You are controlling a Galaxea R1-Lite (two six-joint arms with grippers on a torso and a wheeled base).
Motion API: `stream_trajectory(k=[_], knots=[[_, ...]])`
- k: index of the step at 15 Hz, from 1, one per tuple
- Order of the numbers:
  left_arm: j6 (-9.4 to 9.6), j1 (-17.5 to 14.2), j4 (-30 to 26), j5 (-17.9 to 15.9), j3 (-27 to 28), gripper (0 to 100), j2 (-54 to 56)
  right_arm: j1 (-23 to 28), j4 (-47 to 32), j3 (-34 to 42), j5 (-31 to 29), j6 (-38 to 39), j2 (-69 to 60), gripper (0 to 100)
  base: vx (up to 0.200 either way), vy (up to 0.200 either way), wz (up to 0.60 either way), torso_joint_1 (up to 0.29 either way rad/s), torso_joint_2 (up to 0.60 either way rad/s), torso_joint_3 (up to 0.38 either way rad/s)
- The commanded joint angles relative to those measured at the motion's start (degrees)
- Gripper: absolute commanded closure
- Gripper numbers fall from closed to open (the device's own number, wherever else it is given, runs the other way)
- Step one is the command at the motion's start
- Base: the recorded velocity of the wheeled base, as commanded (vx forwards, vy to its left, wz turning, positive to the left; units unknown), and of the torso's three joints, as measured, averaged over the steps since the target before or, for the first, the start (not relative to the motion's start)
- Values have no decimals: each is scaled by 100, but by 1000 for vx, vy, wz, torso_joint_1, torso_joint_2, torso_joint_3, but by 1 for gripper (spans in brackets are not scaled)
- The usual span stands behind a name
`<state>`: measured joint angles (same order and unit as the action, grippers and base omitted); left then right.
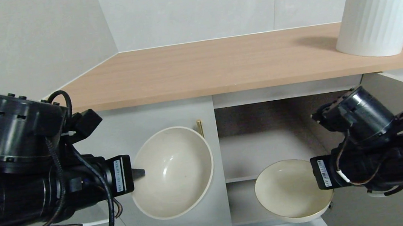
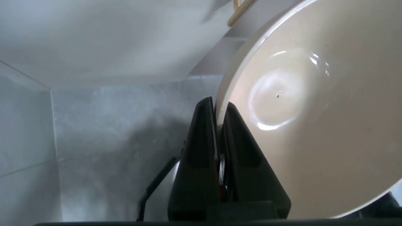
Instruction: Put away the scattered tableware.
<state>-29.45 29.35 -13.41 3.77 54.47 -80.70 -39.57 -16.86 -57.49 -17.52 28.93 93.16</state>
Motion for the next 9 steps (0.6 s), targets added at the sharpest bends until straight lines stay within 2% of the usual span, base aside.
stream_trajectory(k=[1,5,7,9], knots=[[1,0,-4,1,-6,100,-95,301,438,10,-24,-72,976,100,0,0,0,0,0,0],[133,18,-13,1,-59,100,-174,731,2055,-122,-138,-195,2206,100,0,0,0,0,0,0],[133,9,-13,10,-59,100,-183,758,2143,-271,-349,-274,2391,100,0,0,0,0,0,0],[133,9,-21,28,-41,100,-121,1162,2143,-1168,-551,-282,3217,100,0,0,0,0,0,0]])
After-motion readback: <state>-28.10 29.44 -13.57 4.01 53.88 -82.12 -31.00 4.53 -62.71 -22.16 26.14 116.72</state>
